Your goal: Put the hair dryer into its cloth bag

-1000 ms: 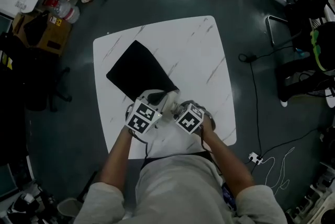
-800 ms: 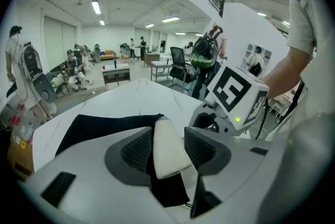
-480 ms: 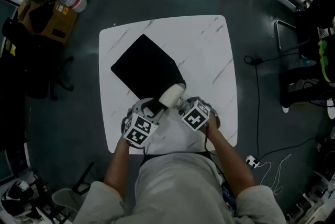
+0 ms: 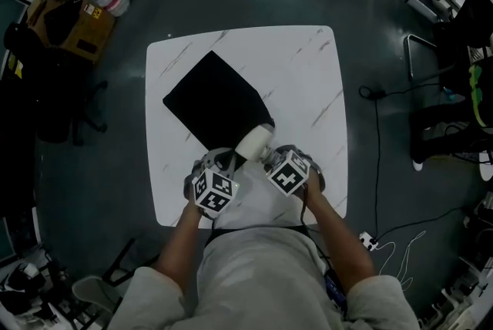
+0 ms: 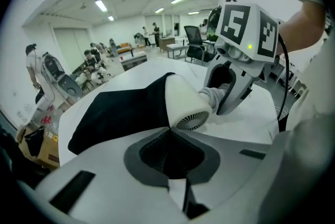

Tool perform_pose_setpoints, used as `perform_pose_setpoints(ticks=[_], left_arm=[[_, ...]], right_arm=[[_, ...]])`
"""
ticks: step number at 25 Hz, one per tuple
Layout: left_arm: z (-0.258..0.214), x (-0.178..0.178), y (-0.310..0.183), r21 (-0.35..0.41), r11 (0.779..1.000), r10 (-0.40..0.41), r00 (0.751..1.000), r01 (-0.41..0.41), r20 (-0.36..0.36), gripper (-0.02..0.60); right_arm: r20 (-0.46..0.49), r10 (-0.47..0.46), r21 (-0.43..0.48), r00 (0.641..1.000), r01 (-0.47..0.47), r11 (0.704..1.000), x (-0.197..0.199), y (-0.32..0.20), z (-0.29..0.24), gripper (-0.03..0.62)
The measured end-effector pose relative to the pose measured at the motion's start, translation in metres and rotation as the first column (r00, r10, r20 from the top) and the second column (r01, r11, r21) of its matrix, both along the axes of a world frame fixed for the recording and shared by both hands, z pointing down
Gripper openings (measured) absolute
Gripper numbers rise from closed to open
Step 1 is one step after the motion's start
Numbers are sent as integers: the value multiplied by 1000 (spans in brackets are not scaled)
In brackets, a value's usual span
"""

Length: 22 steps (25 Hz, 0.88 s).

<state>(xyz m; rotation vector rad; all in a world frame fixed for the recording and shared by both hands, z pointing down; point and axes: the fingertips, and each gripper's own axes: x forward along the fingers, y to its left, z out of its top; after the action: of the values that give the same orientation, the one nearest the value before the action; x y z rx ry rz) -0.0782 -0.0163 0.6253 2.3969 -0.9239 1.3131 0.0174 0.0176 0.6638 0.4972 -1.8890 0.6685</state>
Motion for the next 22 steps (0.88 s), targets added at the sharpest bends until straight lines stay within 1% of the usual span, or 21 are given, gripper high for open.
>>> perform_pose_setpoints(ticks=[4, 8, 11, 22], left_arm=[[-16, 6, 2, 54, 998, 20, 1000, -19, -19, 11], [-28, 19, 8, 95, 993, 71, 997, -70, -14, 11], [-31, 22, 9, 118, 990, 77, 997, -76, -8, 11], [-37, 16, 10, 154, 984, 90, 996, -87, -13, 11]], right_arm=[[-21, -16, -9, 1000, 16, 1000, 6, 3, 1, 238], [-30, -20, -16, 999, 19, 1000, 9, 0, 0, 238], [-32, -27, -24, 999, 27, 999, 7, -3, 0, 238], [-42, -6, -66, 999, 3, 998, -14, -20, -1, 238]])
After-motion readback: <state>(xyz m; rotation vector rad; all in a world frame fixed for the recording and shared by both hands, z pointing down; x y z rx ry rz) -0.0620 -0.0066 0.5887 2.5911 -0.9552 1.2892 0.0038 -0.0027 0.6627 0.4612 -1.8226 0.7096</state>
